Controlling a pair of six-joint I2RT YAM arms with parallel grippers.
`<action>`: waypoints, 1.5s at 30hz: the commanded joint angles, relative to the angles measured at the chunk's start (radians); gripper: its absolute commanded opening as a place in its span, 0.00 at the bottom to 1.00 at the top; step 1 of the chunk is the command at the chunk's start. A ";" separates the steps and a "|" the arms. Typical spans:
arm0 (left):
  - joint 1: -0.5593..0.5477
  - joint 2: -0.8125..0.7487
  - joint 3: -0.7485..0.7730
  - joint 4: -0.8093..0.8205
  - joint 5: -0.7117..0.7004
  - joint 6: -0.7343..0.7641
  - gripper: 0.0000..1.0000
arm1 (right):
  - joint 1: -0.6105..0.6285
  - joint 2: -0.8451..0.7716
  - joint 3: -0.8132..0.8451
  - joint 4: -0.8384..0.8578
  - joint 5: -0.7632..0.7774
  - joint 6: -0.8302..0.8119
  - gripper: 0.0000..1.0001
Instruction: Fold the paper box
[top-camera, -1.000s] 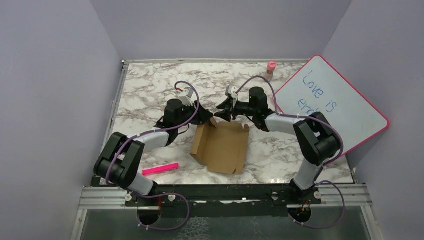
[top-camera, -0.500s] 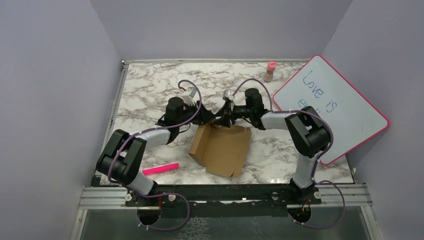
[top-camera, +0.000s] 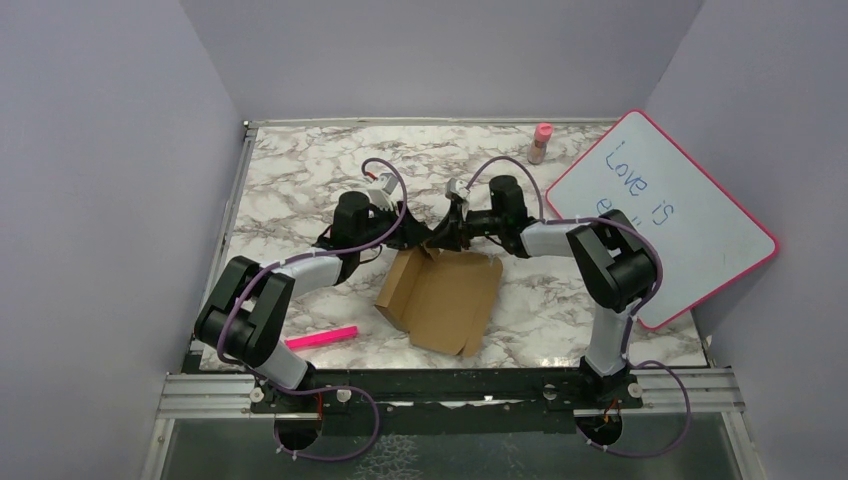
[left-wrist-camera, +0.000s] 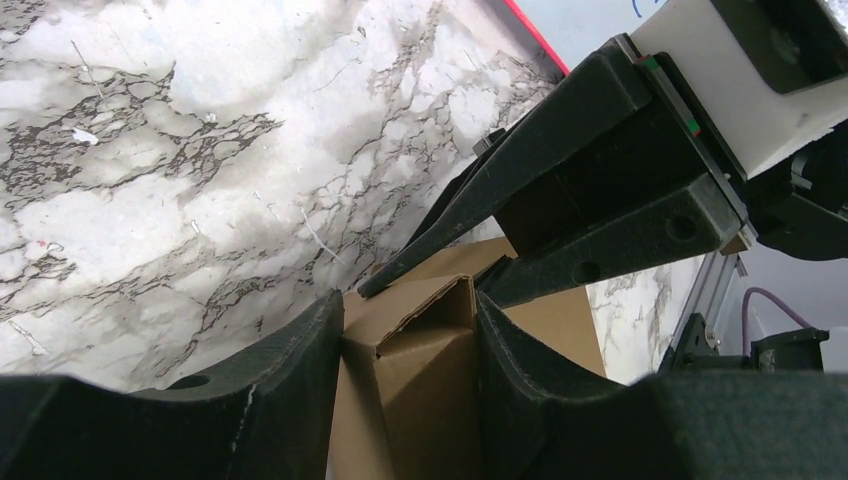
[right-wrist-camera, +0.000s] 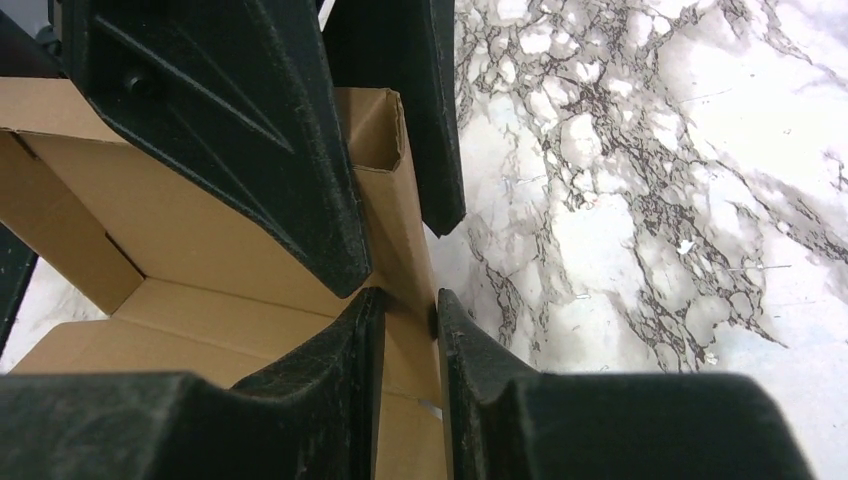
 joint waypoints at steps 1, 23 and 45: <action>-0.026 0.002 0.042 0.043 0.120 0.007 0.49 | 0.010 0.017 0.012 0.054 -0.017 0.026 0.25; -0.026 0.047 0.070 0.043 0.143 -0.116 0.59 | 0.050 -0.020 -0.197 0.517 0.226 0.244 0.38; -0.016 0.139 0.097 0.043 0.179 -0.237 0.64 | 0.082 -0.077 -0.312 0.693 0.580 0.303 0.33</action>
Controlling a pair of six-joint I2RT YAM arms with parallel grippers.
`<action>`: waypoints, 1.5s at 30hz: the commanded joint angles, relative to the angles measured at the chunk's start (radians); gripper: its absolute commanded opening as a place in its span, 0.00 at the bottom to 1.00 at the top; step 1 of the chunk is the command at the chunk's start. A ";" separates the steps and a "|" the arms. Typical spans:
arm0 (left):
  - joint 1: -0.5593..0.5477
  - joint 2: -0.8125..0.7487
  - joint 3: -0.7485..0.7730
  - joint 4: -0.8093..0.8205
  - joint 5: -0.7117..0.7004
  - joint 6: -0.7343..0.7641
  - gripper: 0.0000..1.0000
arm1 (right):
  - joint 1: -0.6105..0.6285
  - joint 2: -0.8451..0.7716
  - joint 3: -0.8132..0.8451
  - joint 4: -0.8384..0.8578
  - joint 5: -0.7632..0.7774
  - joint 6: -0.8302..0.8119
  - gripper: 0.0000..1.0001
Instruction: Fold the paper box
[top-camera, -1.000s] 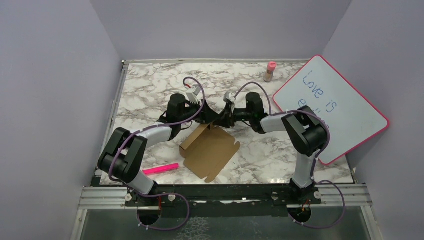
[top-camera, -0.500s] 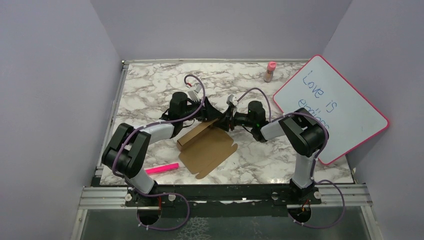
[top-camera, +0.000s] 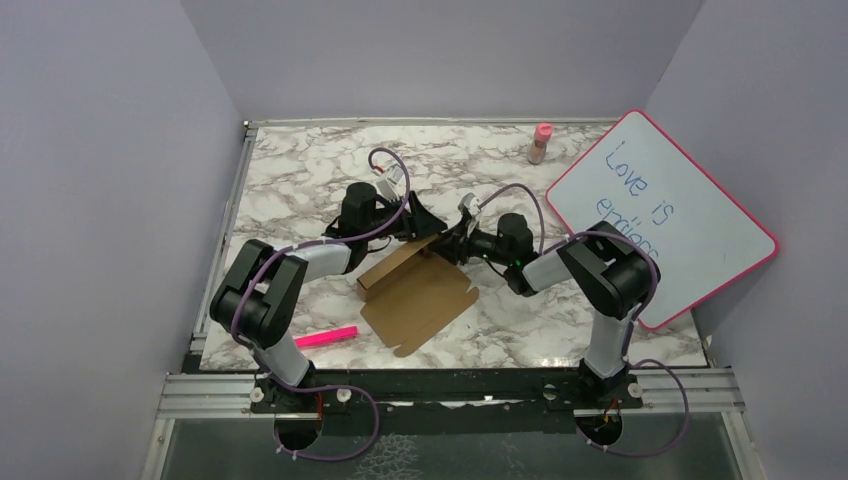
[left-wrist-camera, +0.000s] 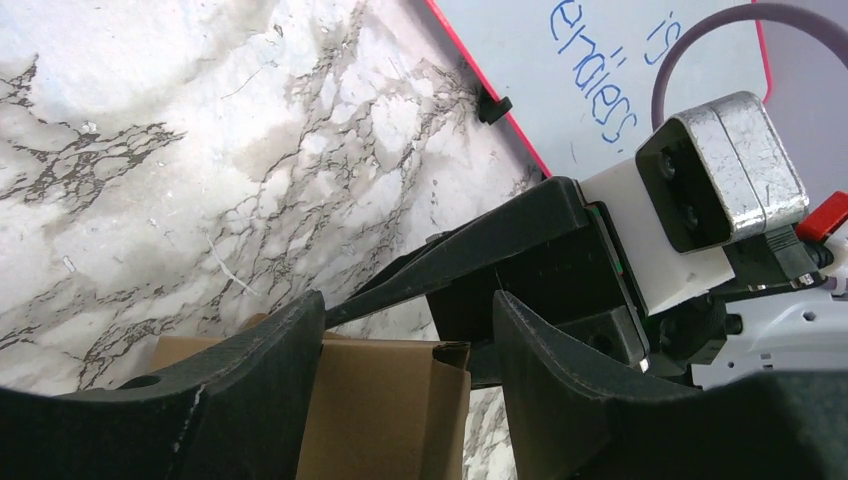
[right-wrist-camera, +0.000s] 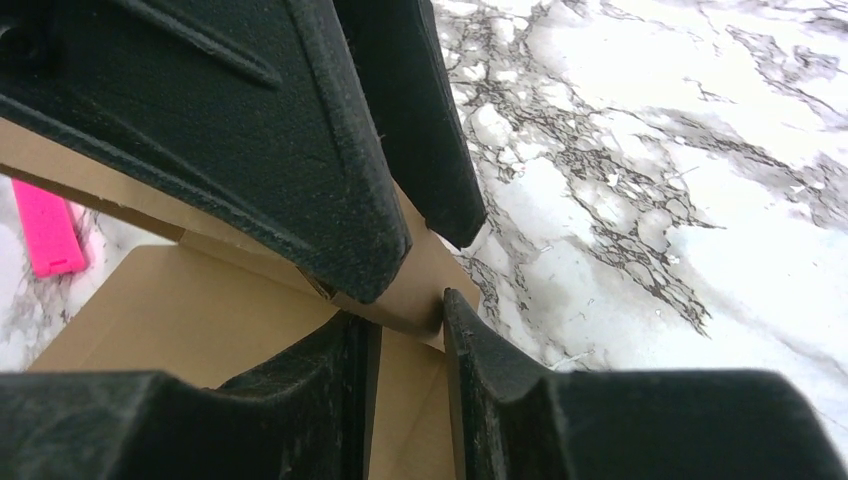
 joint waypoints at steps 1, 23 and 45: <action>-0.012 0.024 0.005 -0.021 0.063 -0.044 0.64 | 0.015 -0.049 -0.014 0.167 0.173 0.028 0.33; 0.041 0.067 0.001 -0.022 0.117 -0.100 0.67 | 0.061 -0.037 -0.009 0.179 0.391 -0.031 0.24; 0.052 0.113 0.057 -0.051 0.259 -0.074 0.64 | 0.062 -0.002 0.059 0.127 0.247 -0.072 0.26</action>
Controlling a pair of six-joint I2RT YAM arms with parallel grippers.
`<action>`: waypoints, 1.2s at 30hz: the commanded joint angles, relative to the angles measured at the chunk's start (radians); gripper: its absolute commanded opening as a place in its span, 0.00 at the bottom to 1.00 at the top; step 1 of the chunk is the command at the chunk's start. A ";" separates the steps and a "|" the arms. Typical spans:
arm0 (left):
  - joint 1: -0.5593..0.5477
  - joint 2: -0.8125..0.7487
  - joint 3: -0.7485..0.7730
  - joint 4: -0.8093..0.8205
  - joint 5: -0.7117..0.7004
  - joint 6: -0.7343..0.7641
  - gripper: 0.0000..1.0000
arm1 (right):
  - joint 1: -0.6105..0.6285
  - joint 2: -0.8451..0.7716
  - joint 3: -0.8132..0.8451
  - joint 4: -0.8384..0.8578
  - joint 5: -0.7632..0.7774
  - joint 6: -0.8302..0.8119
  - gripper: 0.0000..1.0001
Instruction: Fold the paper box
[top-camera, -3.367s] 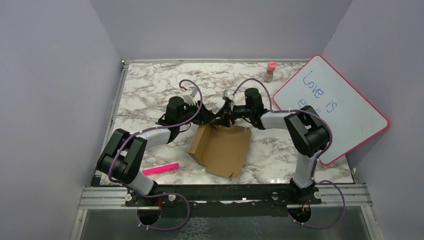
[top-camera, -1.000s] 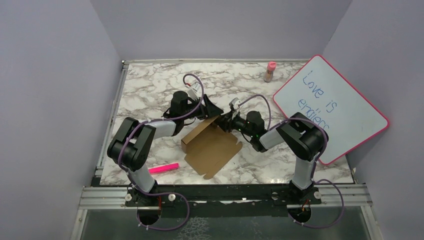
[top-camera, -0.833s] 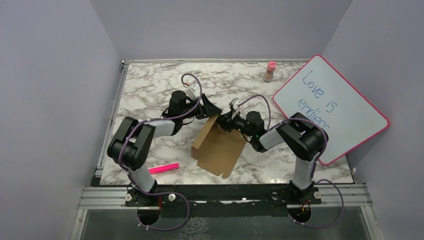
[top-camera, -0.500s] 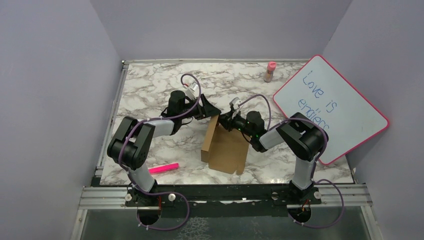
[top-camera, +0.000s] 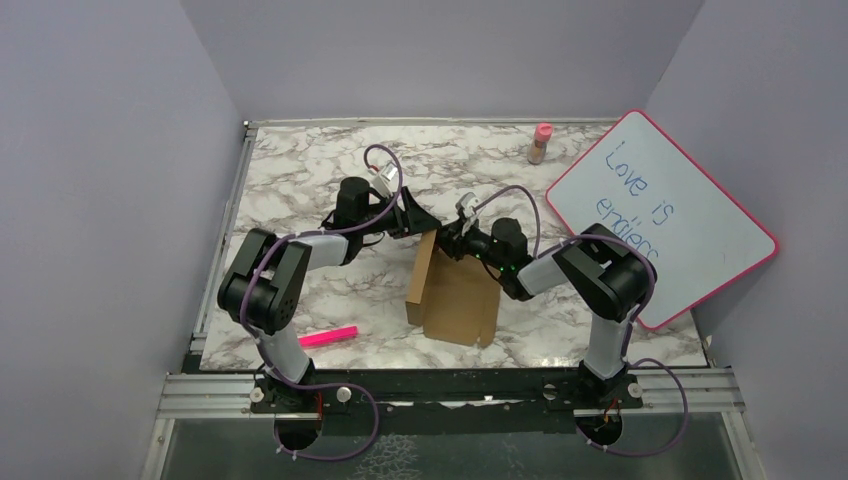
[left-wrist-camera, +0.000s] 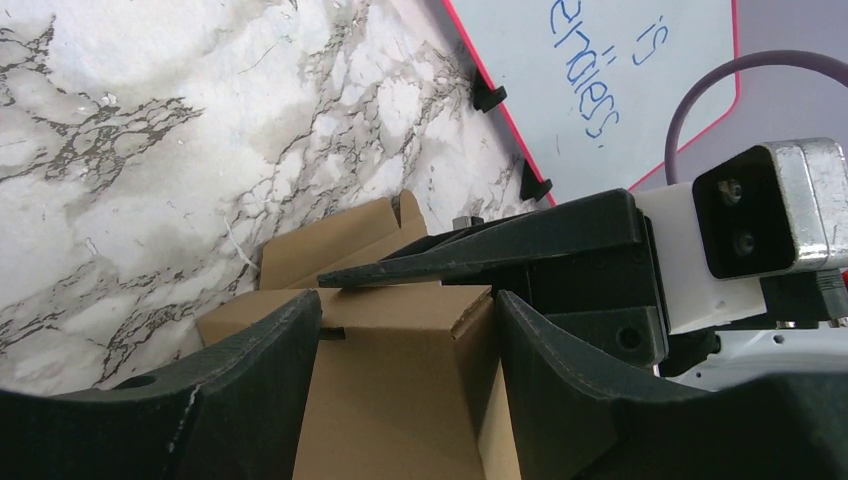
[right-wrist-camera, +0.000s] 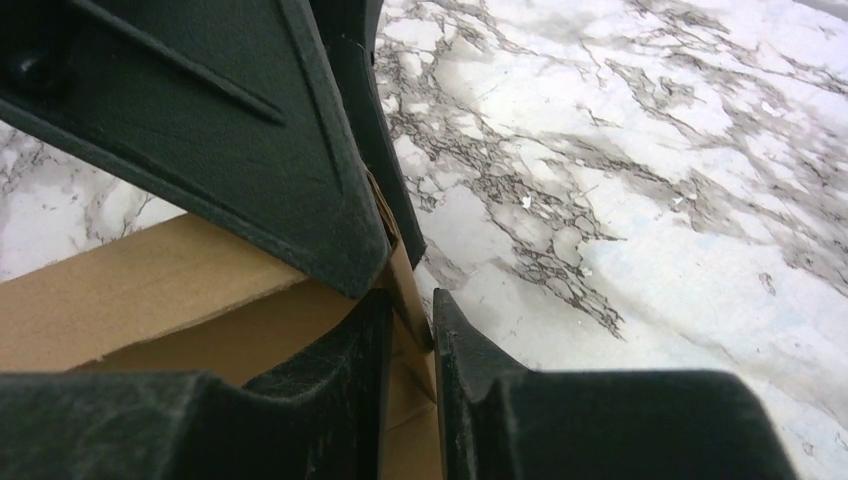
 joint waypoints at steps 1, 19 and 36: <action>-0.020 0.034 0.019 -0.050 0.146 0.001 0.64 | -0.002 0.007 0.083 0.070 -0.032 -0.019 0.25; -0.024 0.023 0.029 -0.051 0.155 -0.014 0.65 | 0.017 -0.022 0.010 0.081 0.281 -0.042 0.07; -0.052 -0.054 -0.008 -0.063 0.138 -0.011 0.65 | 0.094 0.031 0.051 0.008 0.693 -0.052 0.08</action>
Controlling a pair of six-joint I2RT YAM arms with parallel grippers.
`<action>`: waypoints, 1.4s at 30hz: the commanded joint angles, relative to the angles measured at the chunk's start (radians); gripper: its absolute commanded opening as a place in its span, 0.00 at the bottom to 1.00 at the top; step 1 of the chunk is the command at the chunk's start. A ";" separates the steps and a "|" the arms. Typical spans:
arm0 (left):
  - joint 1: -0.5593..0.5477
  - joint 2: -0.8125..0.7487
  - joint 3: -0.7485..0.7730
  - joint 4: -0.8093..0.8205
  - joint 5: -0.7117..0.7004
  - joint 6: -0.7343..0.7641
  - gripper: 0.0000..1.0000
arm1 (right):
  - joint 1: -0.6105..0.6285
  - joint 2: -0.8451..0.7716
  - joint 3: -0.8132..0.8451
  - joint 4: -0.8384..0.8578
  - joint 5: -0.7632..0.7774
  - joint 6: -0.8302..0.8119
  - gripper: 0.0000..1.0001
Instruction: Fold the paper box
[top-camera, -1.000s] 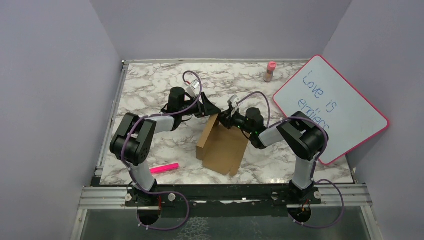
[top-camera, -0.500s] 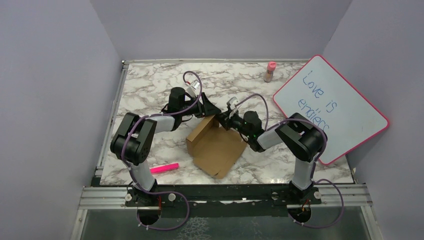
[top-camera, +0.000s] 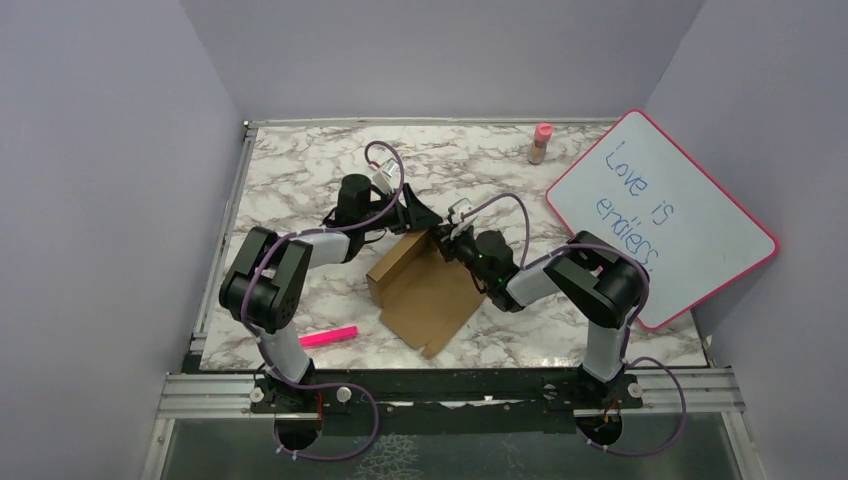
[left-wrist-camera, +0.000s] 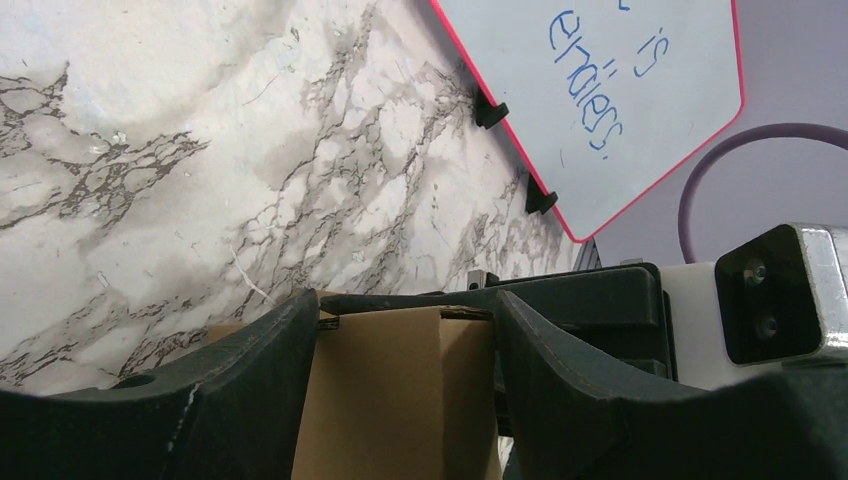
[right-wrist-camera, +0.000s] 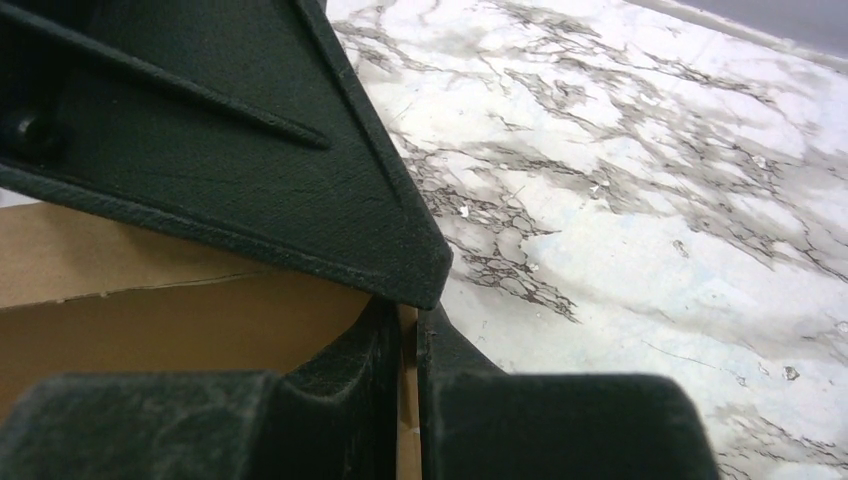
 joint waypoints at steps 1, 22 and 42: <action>-0.047 -0.078 -0.038 -0.083 0.135 -0.017 0.65 | -0.038 0.029 0.047 -0.009 0.315 -0.011 0.08; -0.046 -0.199 0.177 -0.663 -0.216 0.353 0.70 | -0.038 0.007 0.023 -0.005 0.232 0.036 0.28; -0.170 -0.340 0.289 -0.905 -0.629 0.541 0.72 | -0.038 -0.241 -0.176 -0.077 0.272 0.141 0.64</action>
